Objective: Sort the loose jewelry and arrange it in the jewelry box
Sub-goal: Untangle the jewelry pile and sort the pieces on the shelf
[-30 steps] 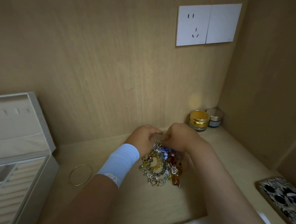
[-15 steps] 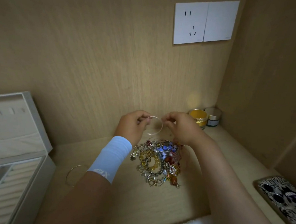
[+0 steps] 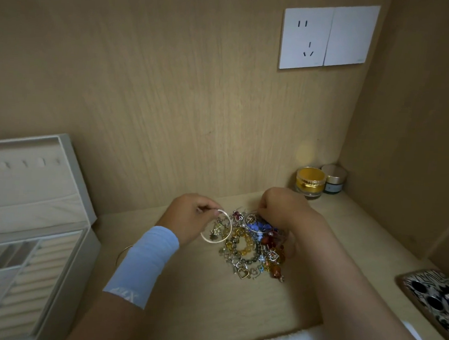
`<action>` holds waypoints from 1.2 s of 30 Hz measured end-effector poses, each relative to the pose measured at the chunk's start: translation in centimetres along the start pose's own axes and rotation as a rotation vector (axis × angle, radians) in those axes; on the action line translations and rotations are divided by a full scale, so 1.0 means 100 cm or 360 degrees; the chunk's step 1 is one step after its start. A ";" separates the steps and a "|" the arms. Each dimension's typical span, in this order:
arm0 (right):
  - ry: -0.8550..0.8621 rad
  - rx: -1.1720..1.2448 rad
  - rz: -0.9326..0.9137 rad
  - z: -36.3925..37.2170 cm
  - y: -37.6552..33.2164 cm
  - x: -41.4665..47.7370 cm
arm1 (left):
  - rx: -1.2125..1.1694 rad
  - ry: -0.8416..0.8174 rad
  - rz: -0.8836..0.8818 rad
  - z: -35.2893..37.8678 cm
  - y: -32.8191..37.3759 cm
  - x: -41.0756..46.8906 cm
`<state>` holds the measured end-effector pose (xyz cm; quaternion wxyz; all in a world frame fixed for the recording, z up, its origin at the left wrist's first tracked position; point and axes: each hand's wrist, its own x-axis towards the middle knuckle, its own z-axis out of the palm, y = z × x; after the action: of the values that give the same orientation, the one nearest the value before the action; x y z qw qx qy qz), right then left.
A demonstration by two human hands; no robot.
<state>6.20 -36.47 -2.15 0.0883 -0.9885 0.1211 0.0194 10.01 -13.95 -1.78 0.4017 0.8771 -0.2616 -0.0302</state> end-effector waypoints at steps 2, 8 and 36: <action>0.0008 0.0031 -0.0049 -0.006 -0.002 -0.005 | 0.0088 -0.0138 -0.0049 -0.012 -0.009 -0.013; 0.0169 0.0576 -0.0143 -0.027 -0.009 -0.014 | 0.0400 -0.0340 -0.0042 -0.027 -0.027 -0.045; 0.0094 0.0641 -0.0801 -0.002 -0.146 -0.066 | 0.1002 -0.0477 -0.0355 -0.088 -0.051 -0.064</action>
<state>3.34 -21.00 0.96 0.2805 -0.9502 -0.1234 -0.0559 9.05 -2.08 -0.54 0.0636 0.9667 -0.2167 -0.1199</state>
